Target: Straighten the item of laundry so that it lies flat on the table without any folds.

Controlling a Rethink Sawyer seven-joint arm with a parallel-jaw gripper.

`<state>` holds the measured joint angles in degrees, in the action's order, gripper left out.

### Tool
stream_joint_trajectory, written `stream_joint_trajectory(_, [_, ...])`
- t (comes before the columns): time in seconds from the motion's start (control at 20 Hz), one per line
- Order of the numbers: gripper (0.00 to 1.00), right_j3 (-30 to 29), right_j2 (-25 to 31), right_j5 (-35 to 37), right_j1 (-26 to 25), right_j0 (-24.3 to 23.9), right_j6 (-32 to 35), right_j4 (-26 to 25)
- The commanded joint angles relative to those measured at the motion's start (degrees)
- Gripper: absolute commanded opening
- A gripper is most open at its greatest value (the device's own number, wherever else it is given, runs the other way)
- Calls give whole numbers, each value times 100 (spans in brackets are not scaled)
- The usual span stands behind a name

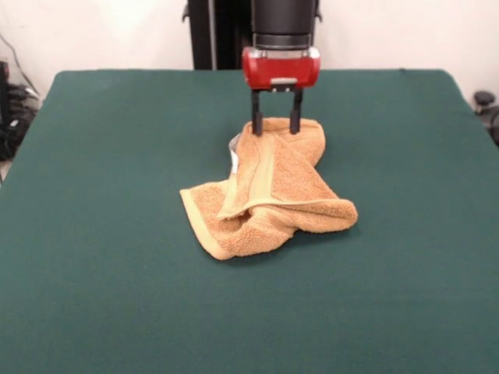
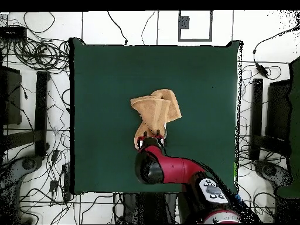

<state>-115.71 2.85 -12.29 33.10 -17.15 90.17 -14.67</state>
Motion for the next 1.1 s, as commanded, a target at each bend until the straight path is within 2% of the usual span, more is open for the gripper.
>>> stream_joint_trajectory(0.05, [100, 396, 497, -892, -515, 53, 1551, 398])
stream_joint_trajectory(0.5, [100, 428, 465, -1639, -728, 25, 1627, 589])
stream_joint_trajectory(1.1, [100, 427, 544, -1785, -786, 15, 1682, 919])
